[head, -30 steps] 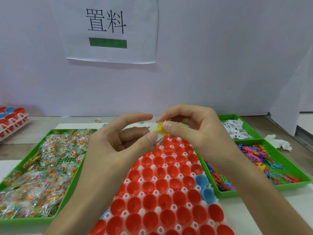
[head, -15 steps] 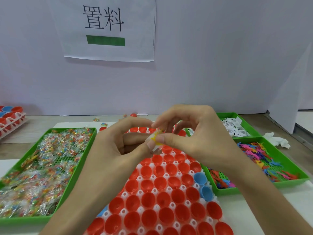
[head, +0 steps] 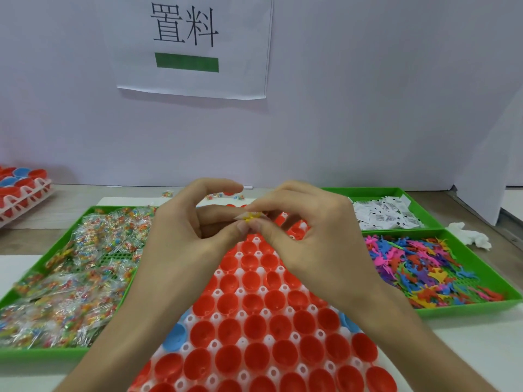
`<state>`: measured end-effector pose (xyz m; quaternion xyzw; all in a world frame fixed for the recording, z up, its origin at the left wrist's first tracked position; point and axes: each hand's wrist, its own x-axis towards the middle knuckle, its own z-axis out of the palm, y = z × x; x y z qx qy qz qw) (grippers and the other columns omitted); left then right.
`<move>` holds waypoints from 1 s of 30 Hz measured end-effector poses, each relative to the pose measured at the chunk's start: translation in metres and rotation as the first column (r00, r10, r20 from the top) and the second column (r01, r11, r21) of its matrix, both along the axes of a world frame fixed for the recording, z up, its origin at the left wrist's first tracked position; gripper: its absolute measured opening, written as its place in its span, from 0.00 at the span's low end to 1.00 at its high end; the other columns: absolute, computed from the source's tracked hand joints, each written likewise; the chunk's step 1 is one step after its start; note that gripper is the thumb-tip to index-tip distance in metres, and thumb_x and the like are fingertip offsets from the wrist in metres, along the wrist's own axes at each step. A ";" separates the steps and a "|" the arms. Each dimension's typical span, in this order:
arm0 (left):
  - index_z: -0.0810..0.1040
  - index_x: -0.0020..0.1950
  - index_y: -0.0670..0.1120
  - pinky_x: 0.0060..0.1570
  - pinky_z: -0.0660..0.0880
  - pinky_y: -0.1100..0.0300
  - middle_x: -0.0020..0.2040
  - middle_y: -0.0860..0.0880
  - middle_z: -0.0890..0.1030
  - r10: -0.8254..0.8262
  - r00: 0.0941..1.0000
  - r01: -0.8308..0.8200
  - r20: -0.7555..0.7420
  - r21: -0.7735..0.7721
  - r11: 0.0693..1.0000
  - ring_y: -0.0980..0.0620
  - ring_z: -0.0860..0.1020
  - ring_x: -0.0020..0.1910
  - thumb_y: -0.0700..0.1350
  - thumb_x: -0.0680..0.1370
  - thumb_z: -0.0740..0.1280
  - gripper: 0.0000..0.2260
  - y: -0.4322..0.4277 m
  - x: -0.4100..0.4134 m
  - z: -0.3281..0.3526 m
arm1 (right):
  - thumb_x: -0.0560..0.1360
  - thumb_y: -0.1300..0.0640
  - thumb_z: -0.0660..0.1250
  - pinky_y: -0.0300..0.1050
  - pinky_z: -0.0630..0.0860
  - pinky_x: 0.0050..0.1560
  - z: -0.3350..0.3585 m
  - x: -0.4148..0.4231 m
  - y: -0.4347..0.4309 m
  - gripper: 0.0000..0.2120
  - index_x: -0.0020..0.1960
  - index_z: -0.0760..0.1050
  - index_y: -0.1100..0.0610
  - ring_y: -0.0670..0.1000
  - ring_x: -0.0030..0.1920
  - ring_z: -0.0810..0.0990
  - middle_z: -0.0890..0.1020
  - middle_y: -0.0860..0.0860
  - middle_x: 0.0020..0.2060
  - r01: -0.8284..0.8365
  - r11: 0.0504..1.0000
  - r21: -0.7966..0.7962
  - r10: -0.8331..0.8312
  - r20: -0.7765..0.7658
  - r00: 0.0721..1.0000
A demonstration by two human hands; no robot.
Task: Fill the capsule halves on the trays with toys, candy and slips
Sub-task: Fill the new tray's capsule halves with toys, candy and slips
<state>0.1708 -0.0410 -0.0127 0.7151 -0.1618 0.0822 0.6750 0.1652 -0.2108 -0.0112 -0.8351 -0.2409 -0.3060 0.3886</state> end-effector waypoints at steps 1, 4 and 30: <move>0.80 0.56 0.49 0.42 0.81 0.65 0.42 0.50 0.87 0.015 1.000 -0.015 0.002 -0.001 1.000 0.52 0.86 0.42 0.35 0.72 0.75 0.15 0.001 0.001 0.000 | 0.75 0.58 0.75 0.42 0.78 0.44 -0.001 0.000 0.002 0.04 0.49 0.86 0.52 0.46 0.44 0.82 0.83 0.43 0.41 0.017 1.000 0.003 -0.017 0.012 1.000; 0.81 0.52 0.51 0.44 0.82 0.62 0.43 0.49 0.86 0.077 0.997 -0.077 -0.001 0.020 0.997 0.51 0.86 0.40 0.37 0.71 0.77 0.14 0.005 0.007 -0.002 | 0.75 0.58 0.75 0.41 0.79 0.45 -0.005 0.001 0.010 0.04 0.49 0.86 0.53 0.45 0.43 0.83 0.84 0.43 0.41 0.029 0.998 0.051 -0.028 -0.021 0.999; 0.79 0.41 0.54 0.50 0.75 0.53 0.49 0.50 0.81 0.603 0.792 -0.220 -0.095 0.878 0.426 0.46 0.78 0.53 0.51 0.73 0.76 0.06 0.148 0.085 -0.058 | 0.73 0.58 0.75 0.31 0.69 0.36 -0.053 0.156 0.089 0.02 0.42 0.85 0.54 0.36 0.32 0.77 0.77 0.37 0.29 -0.106 0.901 -0.421 -0.065 -0.373 0.925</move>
